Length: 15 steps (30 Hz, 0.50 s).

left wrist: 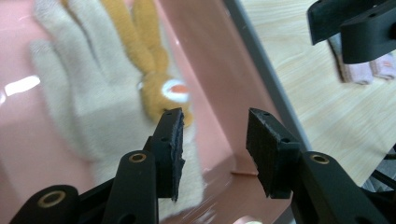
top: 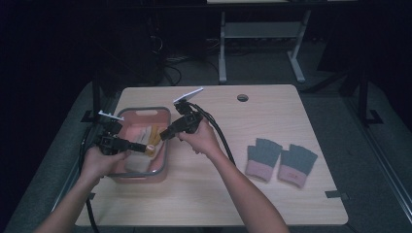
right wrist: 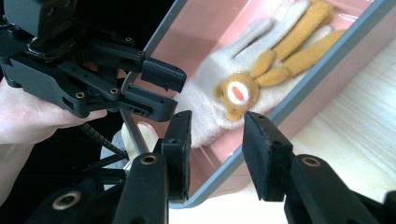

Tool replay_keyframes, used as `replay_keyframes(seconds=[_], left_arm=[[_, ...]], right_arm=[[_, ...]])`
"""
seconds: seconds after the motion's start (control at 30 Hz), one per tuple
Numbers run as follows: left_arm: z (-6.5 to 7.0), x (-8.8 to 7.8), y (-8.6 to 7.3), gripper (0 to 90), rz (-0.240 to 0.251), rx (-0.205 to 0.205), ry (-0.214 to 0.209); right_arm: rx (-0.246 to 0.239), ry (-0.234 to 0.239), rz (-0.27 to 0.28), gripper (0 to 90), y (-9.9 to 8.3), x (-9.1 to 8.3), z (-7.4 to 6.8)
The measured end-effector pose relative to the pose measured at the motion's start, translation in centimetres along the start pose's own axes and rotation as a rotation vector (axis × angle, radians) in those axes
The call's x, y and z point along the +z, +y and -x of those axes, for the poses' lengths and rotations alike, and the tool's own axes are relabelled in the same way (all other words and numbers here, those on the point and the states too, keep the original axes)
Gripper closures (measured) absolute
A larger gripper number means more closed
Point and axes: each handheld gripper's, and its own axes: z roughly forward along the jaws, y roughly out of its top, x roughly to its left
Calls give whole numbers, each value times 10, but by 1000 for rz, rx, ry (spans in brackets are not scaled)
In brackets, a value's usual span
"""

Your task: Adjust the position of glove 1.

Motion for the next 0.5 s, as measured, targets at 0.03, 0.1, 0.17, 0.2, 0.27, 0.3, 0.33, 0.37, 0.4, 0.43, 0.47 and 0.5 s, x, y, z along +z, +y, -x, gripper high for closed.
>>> replay_keyframes(seconds=[0.03,0.1,0.17,0.2,0.27,0.3,0.33,0.37,0.4,0.43,0.47,0.5], left_arm=[[1,0,1,557,6,0,-4],[4,1,2,557,12,2,-7],[6,2,3,554,17,3,-16],[8,2,4,552,19,4,-20],[11,2,5,547,25,3,-23],[12,3,5,545,27,8,-27],[14,3,6,544,30,10,-29],[16,4,6,543,37,4,-31],[18,4,7,540,33,12,-35],[20,5,7,539,34,20,-37],[21,6,8,537,35,25,-37],[24,6,9,537,40,24,-38]], right_arm=[[0,0,2,621,-1,-1,1],[1,1,5,620,-2,-3,2],[3,-1,5,616,-4,-5,4],[2,-3,5,615,-5,-7,5],[3,-1,11,609,-7,-10,8],[5,-2,14,608,-8,-12,9],[9,-1,16,608,-9,-14,10],[10,-2,22,608,-10,-16,11],[13,-5,24,607,-11,-18,12],[16,-7,24,606,-12,-19,13],[16,-7,28,606,-13,-21,15],[15,-7,33,606,-14,-23,16]])
